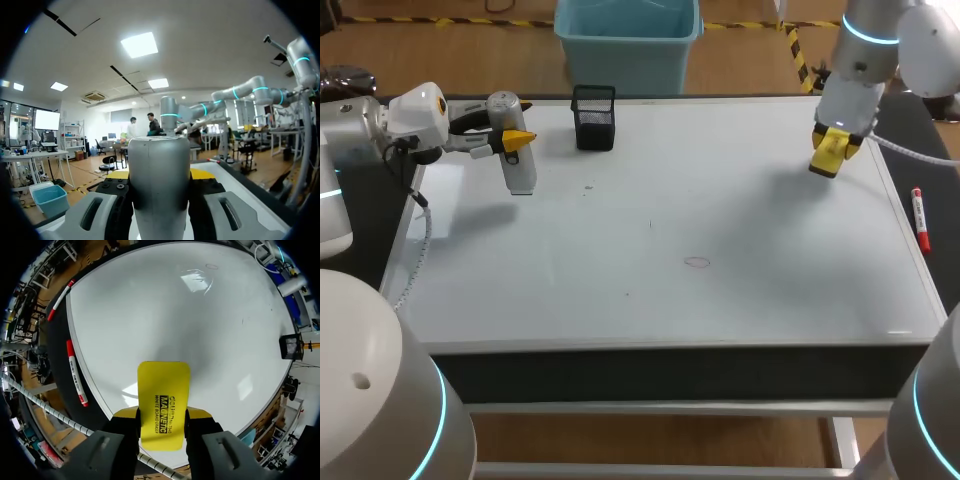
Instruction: Pick up the inspection probe, press it on each red-marked spot on the whiteboard one by one, put down the probe, pick up the eraser, and wipe off all the red marks.
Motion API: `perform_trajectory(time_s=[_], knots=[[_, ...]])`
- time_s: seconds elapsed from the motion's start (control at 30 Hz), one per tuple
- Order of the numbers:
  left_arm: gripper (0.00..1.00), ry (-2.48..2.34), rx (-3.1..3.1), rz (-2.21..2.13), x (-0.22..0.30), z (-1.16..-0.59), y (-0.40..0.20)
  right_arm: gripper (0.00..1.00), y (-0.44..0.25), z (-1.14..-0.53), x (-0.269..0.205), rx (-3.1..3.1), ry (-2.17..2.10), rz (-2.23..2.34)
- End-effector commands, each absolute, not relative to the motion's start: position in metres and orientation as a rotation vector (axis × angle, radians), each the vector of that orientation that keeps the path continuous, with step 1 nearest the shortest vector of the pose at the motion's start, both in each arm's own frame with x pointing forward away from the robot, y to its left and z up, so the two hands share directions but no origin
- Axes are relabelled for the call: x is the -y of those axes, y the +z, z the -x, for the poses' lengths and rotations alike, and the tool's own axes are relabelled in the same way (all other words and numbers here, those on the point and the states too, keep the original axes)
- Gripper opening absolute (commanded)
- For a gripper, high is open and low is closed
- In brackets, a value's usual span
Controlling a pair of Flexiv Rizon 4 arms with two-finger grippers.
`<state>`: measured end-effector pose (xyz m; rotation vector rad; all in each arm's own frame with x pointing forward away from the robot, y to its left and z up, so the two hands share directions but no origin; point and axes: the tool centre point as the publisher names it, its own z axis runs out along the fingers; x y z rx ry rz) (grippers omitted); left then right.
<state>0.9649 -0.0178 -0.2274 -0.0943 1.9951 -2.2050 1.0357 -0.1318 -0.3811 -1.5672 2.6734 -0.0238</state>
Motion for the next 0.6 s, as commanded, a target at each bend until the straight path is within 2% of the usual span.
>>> perform_trajectory(time_s=[0.03, 0.17, 0.6], knots=[[0.00, -2.206, -1.993, 0.091, 0.018, -0.965, -0.227, 0.00, -0.380, -1.036, 0.133, -2.674, -0.025, 1.571], [0.00, -2.206, -1.993, 0.091, 0.018, -0.965, -0.227, 0.00, -0.380, -1.036, 0.133, -2.674, -0.025, 1.571], [0.00, -2.233, -2.086, -0.172, 0.115, -0.902, -0.216, 0.00, -0.380, -1.036, 0.133, -2.674, -0.025, 1.571]])
